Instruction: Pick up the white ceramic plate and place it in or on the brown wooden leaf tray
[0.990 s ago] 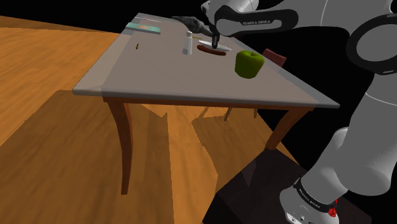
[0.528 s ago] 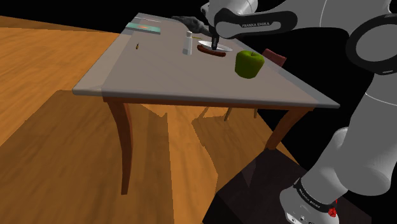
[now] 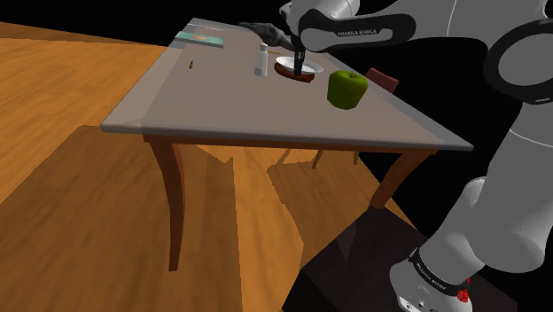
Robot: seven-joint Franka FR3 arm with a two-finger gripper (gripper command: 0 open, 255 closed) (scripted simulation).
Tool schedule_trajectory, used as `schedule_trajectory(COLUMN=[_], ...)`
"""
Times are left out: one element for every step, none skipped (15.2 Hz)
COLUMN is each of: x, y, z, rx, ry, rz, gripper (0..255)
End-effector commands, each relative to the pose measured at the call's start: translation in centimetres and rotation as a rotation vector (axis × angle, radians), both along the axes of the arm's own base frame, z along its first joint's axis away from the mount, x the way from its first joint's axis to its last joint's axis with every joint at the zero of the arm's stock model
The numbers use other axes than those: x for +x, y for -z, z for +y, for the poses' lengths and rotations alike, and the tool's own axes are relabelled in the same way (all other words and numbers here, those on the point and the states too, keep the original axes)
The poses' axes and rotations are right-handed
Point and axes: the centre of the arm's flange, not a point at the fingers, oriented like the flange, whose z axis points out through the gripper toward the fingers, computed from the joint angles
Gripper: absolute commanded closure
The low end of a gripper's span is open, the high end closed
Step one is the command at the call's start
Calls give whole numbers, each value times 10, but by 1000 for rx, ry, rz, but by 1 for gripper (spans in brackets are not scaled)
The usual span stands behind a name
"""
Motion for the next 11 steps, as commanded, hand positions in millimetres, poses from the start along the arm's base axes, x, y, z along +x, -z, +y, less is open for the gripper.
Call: schedule_trajectory(x=[-7,-11,-15,-15,-15,-15,-15,-15,-15,-15,-15], y=[-16,-26,-34,-34,-34,-34,-34,-34,-34,-34,-34], z=[9,16,22,22,22,22,22,22,22,22,22], rx=[0,0,0,0,0,0,0,0,0,0,0], ry=[0,0,0,0,0,0,0,0,0,0,0], rz=[0,0,0,0,0,0,0,0,0,0,0], gripper=[0,0,0,0,0,0,0,0,0,0,0])
